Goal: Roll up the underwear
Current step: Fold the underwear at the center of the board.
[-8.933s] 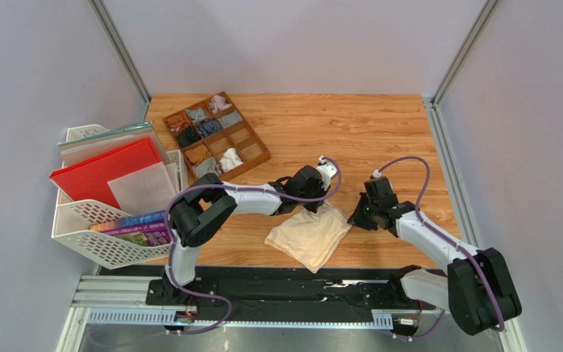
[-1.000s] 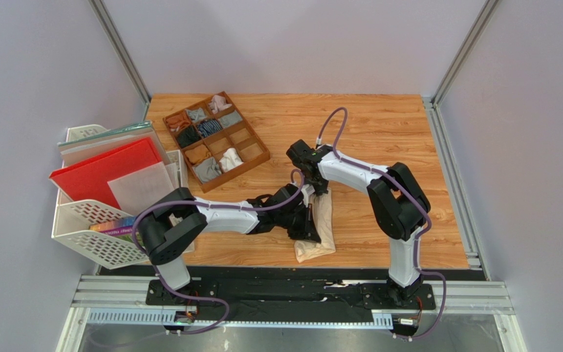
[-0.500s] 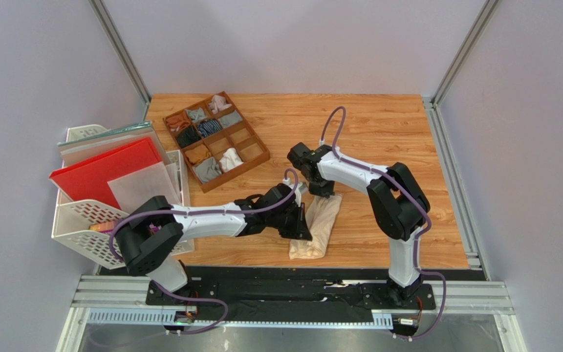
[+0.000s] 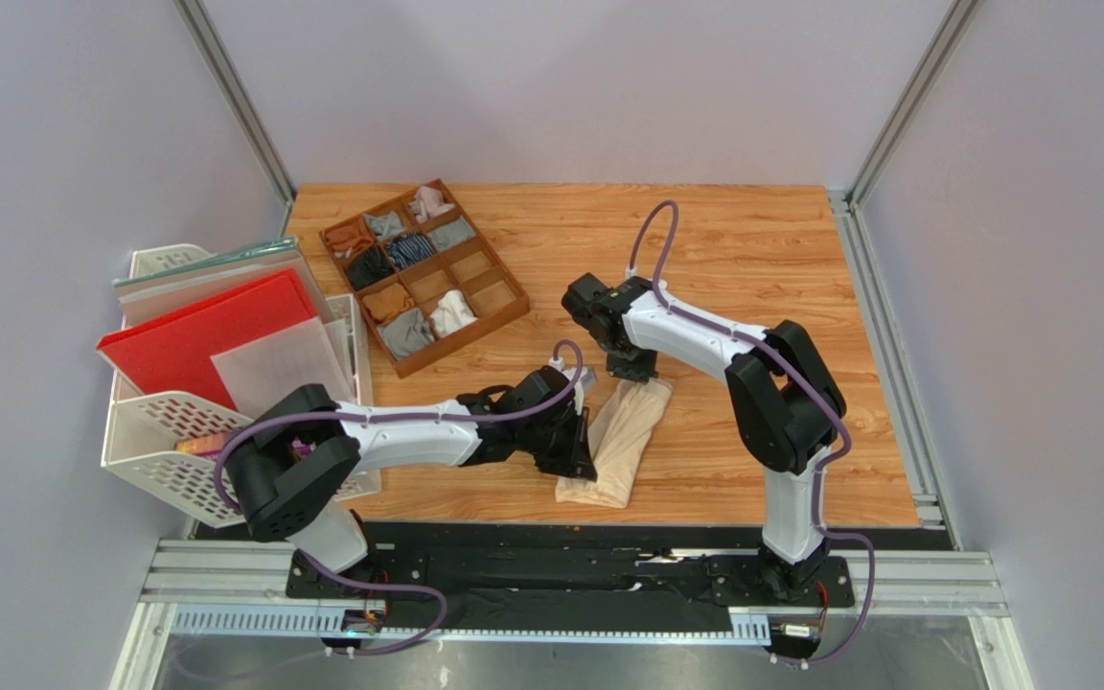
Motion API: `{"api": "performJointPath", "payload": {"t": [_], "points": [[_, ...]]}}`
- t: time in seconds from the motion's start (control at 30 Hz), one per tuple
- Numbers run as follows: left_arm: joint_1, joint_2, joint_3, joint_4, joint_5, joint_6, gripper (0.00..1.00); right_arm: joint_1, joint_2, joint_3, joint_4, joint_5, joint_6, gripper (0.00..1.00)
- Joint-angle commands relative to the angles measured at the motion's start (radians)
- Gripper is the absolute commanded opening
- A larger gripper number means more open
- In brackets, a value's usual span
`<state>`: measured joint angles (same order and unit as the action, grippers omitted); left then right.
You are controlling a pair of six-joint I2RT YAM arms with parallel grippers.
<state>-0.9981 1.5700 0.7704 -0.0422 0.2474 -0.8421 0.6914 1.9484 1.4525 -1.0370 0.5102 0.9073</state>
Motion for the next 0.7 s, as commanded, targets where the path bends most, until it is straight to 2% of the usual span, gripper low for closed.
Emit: {"api": "performJointPath", "payload": {"t": [0.0, 0.27, 0.67], "points": [[0.001, -0.051, -0.002, -0.045, -0.016, 0.032, 0.0, 0.0, -0.035, 0.054, -0.021, 0.067, -0.001, 0.0], [0.015, -0.065, 0.021, -0.107, -0.037, 0.074, 0.0, -0.001, -0.036, 0.081, -0.038, 0.085, -0.007, 0.0], [0.052, -0.062, 0.032, -0.113, -0.031, 0.132, 0.0, -0.001, 0.015, 0.155, -0.061, 0.091, -0.025, 0.0]]}}
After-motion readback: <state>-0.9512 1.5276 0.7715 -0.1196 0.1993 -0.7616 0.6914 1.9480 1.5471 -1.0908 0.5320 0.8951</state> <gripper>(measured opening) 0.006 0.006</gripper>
